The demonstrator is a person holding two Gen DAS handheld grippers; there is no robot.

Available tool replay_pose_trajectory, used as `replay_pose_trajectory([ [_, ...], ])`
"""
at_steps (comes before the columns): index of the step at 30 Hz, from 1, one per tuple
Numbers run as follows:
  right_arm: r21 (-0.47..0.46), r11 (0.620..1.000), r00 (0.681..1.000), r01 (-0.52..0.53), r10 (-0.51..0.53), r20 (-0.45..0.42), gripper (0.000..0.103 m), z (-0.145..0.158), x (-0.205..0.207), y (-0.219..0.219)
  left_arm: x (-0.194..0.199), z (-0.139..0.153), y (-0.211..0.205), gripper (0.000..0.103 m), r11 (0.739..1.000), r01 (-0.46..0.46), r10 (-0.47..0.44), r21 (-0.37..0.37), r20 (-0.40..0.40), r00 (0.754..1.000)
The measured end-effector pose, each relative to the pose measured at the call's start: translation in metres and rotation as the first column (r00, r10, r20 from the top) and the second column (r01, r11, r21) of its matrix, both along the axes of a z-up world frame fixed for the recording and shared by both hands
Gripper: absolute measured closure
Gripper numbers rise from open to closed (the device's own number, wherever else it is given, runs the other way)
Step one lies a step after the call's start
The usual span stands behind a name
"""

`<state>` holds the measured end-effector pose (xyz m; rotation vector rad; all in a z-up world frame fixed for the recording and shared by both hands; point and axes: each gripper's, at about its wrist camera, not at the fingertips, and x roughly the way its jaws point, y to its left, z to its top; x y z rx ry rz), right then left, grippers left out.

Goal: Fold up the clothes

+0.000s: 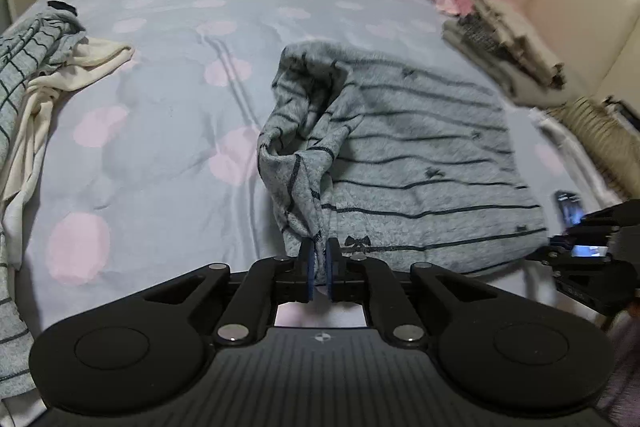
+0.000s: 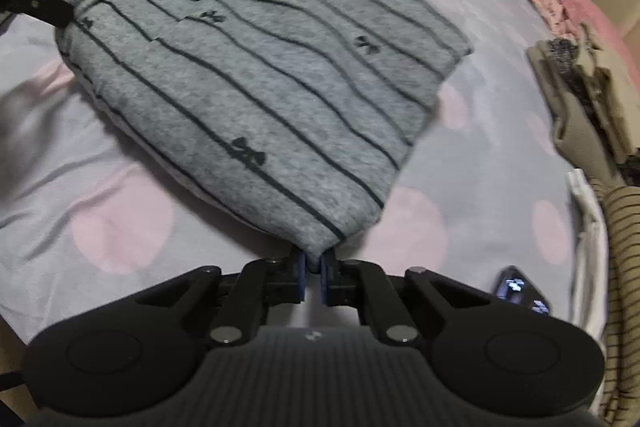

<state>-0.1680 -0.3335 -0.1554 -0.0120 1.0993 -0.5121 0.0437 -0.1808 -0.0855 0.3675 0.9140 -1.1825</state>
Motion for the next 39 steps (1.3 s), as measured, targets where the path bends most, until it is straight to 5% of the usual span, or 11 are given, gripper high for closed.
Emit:
replay_pose_trajectory([
  [5, -0.067, 0.997, 0.998, -0.042, 0.039, -0.045, 0.097, 0.0, -0.001, 0.005, 0.014, 0.002, 0.01, 0.101, 0.999, -0.01, 0.009, 0.037, 0.03, 1.0],
  [14, -0.047, 0.997, 0.995, -0.066, 0.063, -0.072, 0.096, -0.004, 0.0, 0.0, 0.021, -0.006, 0.008, 0.099, 0.994, -0.056, 0.047, 0.097, 0.085, 0.995],
  [19, -0.031, 0.997, 0.994, -0.07, 0.067, -0.087, 0.093, 0.005, -0.004, -0.002, 0.029, 0.012, 0.018, 0.098, 0.995, -0.098, 0.094, 0.035, 0.095, 0.991],
  [29, -0.013, 1.0, 0.984, 0.01, -0.008, 0.177, 0.079, 0.055, -0.008, -0.016, -0.006, 0.018, -0.019, 0.092, 0.997, 0.062, -0.055, -0.05, 0.137, 0.989],
  [35, 0.055, 0.998, 0.969, 0.041, -0.053, 0.241, 0.077, 0.044, 0.016, -0.023, 0.001, -0.009, -0.045, 0.092, 1.0, 0.013, -0.012, -0.004, 0.133, 0.991],
  [39, 0.007, 0.999, 0.977, 0.053, -0.053, 0.208, 0.067, 0.029, 0.024, -0.024, 0.018, -0.021, -0.052, 0.092, 0.996, -0.082, 0.076, 0.033, 0.154, 0.985],
])
